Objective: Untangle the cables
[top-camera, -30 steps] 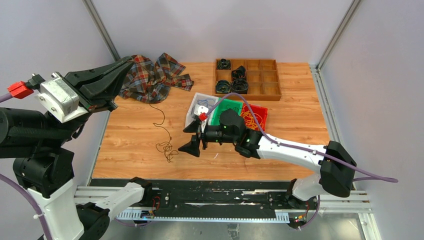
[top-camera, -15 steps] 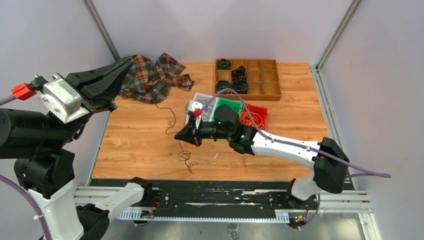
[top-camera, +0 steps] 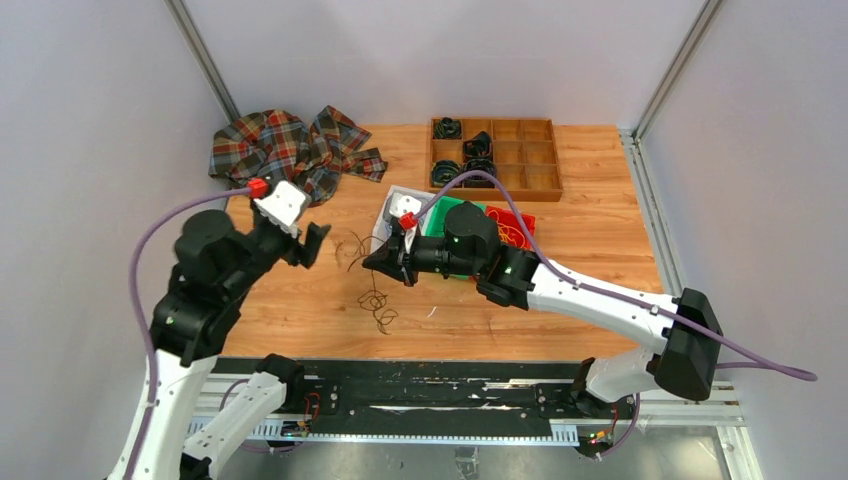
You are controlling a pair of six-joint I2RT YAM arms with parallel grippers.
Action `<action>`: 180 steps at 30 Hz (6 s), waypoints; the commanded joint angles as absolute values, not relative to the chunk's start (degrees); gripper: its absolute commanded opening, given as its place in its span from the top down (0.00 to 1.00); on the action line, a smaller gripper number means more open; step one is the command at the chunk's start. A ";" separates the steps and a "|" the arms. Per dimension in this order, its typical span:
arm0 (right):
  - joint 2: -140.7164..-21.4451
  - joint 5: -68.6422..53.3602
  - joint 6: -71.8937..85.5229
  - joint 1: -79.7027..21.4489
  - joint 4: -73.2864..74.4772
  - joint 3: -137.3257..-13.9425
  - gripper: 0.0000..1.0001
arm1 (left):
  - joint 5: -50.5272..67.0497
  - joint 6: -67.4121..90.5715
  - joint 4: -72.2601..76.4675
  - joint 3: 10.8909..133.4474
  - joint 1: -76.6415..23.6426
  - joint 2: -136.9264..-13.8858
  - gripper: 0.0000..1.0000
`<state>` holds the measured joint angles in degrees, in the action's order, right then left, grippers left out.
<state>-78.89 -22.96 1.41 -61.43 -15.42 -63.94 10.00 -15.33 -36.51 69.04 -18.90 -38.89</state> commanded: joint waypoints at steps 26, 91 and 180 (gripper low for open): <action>-83.23 -24.63 1.91 -60.98 -3.56 -71.11 0.99 | 44.55 -10.62 -40.06 62.47 -18.90 -39.68 0.54; -72.48 -9.91 15.70 -57.34 -26.98 -43.86 0.56 | 35.64 -8.59 -37.46 93.86 -18.90 -55.91 0.99; -47.00 -4.20 17.41 -25.21 1.86 -41.45 0.47 | 17.74 -34.16 -47.41 103.29 -35.91 -105.35 0.04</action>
<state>-46.33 0.75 19.22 -24.93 0.56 -37.45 16.56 -34.33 -37.34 97.82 -37.65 -112.25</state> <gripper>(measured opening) 0.493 0.882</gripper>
